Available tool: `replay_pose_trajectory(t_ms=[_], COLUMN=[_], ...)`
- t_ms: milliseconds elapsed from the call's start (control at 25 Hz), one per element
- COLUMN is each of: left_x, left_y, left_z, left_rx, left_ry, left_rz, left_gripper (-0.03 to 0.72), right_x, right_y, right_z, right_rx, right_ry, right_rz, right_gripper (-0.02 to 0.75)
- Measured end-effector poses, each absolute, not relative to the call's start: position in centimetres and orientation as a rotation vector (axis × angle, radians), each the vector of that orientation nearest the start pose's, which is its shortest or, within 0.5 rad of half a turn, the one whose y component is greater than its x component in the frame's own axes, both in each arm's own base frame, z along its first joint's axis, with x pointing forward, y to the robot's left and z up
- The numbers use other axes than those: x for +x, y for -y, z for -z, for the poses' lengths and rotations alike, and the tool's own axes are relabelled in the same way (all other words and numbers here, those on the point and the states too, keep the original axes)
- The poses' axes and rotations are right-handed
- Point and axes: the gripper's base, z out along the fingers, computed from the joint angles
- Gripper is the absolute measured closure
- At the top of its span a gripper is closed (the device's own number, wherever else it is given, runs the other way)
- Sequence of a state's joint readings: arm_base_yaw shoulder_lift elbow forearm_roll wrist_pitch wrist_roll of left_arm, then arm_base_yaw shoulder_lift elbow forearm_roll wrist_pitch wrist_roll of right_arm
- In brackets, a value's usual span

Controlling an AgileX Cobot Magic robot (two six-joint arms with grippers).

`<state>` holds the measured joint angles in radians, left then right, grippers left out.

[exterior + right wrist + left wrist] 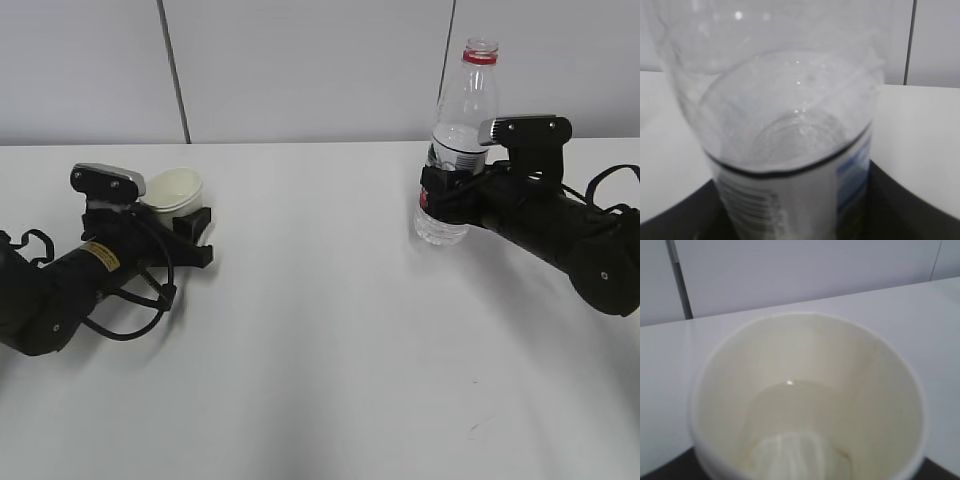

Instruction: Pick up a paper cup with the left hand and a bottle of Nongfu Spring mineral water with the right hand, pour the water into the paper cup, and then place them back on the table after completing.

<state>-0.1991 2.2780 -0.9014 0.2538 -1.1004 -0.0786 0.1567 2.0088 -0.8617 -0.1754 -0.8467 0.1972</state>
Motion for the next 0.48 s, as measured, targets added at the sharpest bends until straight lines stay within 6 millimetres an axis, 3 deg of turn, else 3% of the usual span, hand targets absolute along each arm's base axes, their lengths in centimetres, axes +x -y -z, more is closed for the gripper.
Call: replay_pose_trajectory(t_ms=[480], left_x=[37.99], left_y=[9.39], left_z=[-5.85], left_rx=[0.323], left_ry=[-1.73], left_rz=[0.298], left_gripper=[0.271], right_x=[37.79], right_y=[-7.19], right_z=[-13.45], right_rx=[-0.165], right_ry=[-1.791], right_rz=[-0.288], right_gripper=[0.321])
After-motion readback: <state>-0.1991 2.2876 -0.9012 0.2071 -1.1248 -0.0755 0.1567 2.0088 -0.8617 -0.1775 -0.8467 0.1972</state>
